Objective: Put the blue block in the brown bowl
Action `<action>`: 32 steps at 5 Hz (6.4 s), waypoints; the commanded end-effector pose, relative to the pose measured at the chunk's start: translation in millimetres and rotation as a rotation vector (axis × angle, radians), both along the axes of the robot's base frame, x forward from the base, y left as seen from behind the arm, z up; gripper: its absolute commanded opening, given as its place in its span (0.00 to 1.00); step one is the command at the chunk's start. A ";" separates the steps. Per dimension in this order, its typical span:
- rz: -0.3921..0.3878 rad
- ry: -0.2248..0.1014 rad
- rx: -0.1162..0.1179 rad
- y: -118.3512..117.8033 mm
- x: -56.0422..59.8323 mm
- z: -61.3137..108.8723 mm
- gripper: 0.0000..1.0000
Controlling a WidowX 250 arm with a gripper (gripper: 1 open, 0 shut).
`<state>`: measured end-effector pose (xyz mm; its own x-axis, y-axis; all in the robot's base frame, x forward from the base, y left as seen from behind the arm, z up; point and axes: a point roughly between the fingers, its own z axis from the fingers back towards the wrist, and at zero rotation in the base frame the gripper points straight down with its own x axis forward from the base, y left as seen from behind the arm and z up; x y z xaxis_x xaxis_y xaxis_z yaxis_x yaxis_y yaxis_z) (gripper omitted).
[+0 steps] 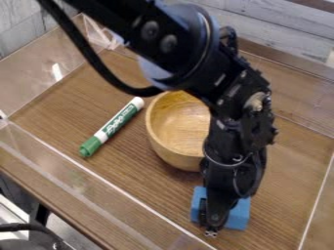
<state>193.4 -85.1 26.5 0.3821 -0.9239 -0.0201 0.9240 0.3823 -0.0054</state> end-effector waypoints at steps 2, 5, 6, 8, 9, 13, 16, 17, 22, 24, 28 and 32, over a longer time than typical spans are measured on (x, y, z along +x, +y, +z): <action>0.008 -0.021 -0.021 1.5 8.8 11.1 0.00; 0.021 -0.013 -0.024 5.0 11.1 14.3 0.00; 0.027 -0.014 -0.023 6.0 12.7 13.7 0.00; 0.041 -0.016 -0.022 7.6 15.9 12.0 0.00; 0.049 -0.017 -0.023 8.1 17.4 9.7 0.00; 0.096 -0.019 -0.014 11.3 23.7 11.8 0.00; 0.146 -0.005 0.011 15.2 27.8 31.5 0.00; 0.186 0.001 0.031 17.8 31.1 51.3 0.00; 0.522 -0.119 0.093 52.3 53.3 101.6 0.00; 0.532 -0.146 0.086 55.1 53.8 96.3 0.00; 0.620 -0.154 0.055 66.0 48.0 89.8 0.00; 0.694 -0.165 0.029 69.9 42.6 91.1 0.00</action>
<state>231.5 -16.9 106.3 0.8787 -0.4770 0.0201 0.4718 0.8740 0.1162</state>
